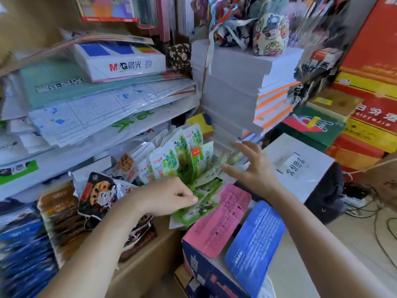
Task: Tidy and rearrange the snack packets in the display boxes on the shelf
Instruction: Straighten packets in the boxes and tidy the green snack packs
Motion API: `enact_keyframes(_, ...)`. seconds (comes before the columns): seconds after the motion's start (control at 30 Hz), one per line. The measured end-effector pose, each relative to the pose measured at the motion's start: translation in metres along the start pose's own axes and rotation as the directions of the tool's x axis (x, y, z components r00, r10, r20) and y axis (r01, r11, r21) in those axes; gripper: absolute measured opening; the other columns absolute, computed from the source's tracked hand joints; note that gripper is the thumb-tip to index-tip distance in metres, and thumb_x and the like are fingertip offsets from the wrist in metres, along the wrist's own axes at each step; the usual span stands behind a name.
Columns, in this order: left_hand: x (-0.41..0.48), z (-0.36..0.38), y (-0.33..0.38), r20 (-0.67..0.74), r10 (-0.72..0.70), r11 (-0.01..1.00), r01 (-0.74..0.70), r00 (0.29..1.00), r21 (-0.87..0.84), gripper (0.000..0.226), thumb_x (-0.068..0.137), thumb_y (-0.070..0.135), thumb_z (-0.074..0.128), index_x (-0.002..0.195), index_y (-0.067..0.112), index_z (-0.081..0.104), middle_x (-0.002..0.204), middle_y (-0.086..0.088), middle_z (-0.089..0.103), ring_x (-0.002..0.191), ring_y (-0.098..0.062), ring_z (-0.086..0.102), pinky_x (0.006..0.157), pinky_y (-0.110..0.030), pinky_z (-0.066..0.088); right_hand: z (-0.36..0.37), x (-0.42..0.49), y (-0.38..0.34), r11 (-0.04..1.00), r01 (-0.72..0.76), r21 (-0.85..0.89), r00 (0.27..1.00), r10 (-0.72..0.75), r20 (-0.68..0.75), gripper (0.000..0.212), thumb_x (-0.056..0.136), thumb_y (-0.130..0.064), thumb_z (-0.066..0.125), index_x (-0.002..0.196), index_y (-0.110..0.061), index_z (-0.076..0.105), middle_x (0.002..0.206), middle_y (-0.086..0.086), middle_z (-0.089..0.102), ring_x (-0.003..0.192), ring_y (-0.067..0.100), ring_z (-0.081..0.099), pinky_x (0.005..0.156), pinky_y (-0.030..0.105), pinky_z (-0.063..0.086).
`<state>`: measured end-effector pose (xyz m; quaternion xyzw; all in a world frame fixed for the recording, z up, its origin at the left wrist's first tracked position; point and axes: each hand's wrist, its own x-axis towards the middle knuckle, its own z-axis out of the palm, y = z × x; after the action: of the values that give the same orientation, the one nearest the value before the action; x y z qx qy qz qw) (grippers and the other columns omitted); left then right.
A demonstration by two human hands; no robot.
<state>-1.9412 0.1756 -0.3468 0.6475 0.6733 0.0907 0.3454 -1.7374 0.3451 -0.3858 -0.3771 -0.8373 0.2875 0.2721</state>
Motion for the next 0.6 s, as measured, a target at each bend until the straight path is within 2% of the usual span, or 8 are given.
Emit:
enact_keyframes(0.1, 0.009, -0.013, -0.002, 0.035, -0.014, 1.0, 0.014, 0.999, 0.0, 0.043, 0.102, 0.045, 0.053, 0.067, 0.019, 0.052, 0.06, -0.001, 0.037, 0.051, -0.015, 0.035, 0.061, -0.032, 0.031, 0.017, 0.008, 0.004, 0.996, 0.068, -0.053, 0.99, -0.061, 0.128, 0.073, 0.066, -0.089, 0.054, 0.128, -0.051, 0.056, 0.14, -0.005, 0.041, 0.13, 0.026, 0.044, 0.106, 0.05, 0.04)
enact_keyframes(0.2, 0.02, -0.027, -0.006, -0.09, -0.052, 0.999, 0.052, 0.995, -0.003, 0.02, 0.096, 0.045, 0.061, 0.1, 0.034, 0.077, 0.095, 0.018, 0.073, 0.087, 0.0, 0.065, 0.084, -0.028, 0.052, 0.025, 0.009, 0.007, 0.986, 0.122, -0.114, 0.992, -0.116, 0.058, 0.045, 0.071, -0.074, 0.063, 0.1, -0.041, 0.073, 0.113, -0.007, 0.047, 0.104, 0.023, 0.057, 0.091, 0.048, 0.049)
enact_keyframes(0.23, 0.026, -0.033, -0.007, -0.194, -0.049, 0.999, 0.045, 0.98, -0.024, 0.018, 0.095, 0.043, 0.064, 0.104, 0.035, 0.077, 0.101, 0.018, 0.073, 0.092, 0.003, 0.065, 0.087, -0.027, 0.052, 0.025, 0.008, 0.011, 0.985, 0.123, -0.121, 0.991, -0.117, 0.058, 0.038, 0.073, -0.067, 0.069, 0.096, -0.038, 0.075, 0.109, -0.007, 0.047, 0.099, 0.02, 0.058, 0.088, 0.047, 0.05)
enact_keyframes(0.3, 0.039, -0.042, -0.007, -0.397, -0.056, 0.994, 0.016, 0.916, -0.105, 0.017, 0.094, 0.037, 0.067, 0.108, 0.035, 0.075, 0.105, 0.019, 0.071, 0.09, 0.005, 0.063, 0.074, -0.021, 0.049, 0.023, 0.0, 0.019, 0.984, 0.134, -0.118, 0.989, -0.125, 0.075, 0.032, 0.074, -0.052, 0.08, 0.098, -0.031, 0.078, 0.108, -0.004, 0.049, 0.097, 0.013, 0.058, 0.087, 0.045, 0.051)
enact_keyframes(0.37, 0.055, -0.044, -0.008, -0.466, -0.075, 0.982, -0.016, 0.882, -0.187, 0.028, 0.094, 0.033, 0.067, 0.122, 0.035, 0.068, 0.121, 0.015, 0.067, 0.101, 0.0, 0.064, 0.074, -0.018, 0.048, 0.018, -0.006, 0.022, 0.984, 0.148, -0.101, 0.986, -0.139, 0.089, 0.033, 0.073, -0.042, 0.085, 0.103, -0.029, 0.078, 0.108, -0.003, 0.052, 0.099, 0.005, 0.055, 0.088, 0.043, 0.051)
enact_keyframes(0.47, 0.077, -0.035, -0.011, -0.374, -0.059, 0.995, 0.022, 0.926, -0.102, 0.05, 0.096, 0.034, 0.065, 0.144, 0.035, 0.05, 0.153, 0.004, 0.047, 0.137, -0.014, 0.047, 0.112, -0.035, 0.04, 0.015, -0.006, 0.02, 0.976, 0.193, -0.099, 0.978, -0.182, 0.106, 0.037, 0.069, -0.033, 0.09, 0.105, -0.027, 0.079, 0.106, -0.002, 0.054, 0.096, 0.002, 0.053, 0.085, 0.04, 0.052)
enact_keyframes(0.53, 0.086, -0.028, -0.009, -0.282, -0.085, 0.996, 0.078, 0.956, -0.036, 0.051, 0.1, 0.034, 0.06, 0.149, 0.03, 0.046, 0.16, 0.002, 0.035, 0.147, -0.016, 0.033, 0.118, -0.033, 0.027, 0.015, -0.006, 0.022, 0.965, 0.234, -0.118, 0.969, -0.222, 0.105, 0.037, 0.069, -0.026, 0.091, 0.104, -0.026, 0.079, 0.103, -0.001, 0.055, 0.093, 0.009, 0.057, 0.08, 0.037, 0.053)
enact_keyframes(0.6, 0.091, -0.024, -0.007, -0.262, -0.115, 0.993, 0.104, 0.958, -0.058, 0.044, 0.102, 0.032, 0.057, 0.144, 0.025, 0.054, 0.16, -0.002, 0.037, 0.148, -0.018, 0.032, 0.118, -0.034, 0.026, 0.014, -0.006, 0.022, 0.96, 0.255, -0.117, 0.965, -0.246, 0.086, 0.03, 0.073, -0.017, 0.087, 0.101, -0.027, 0.08, 0.099, -0.004, 0.055, 0.087, 0.013, 0.06, 0.075, 0.034, 0.053)
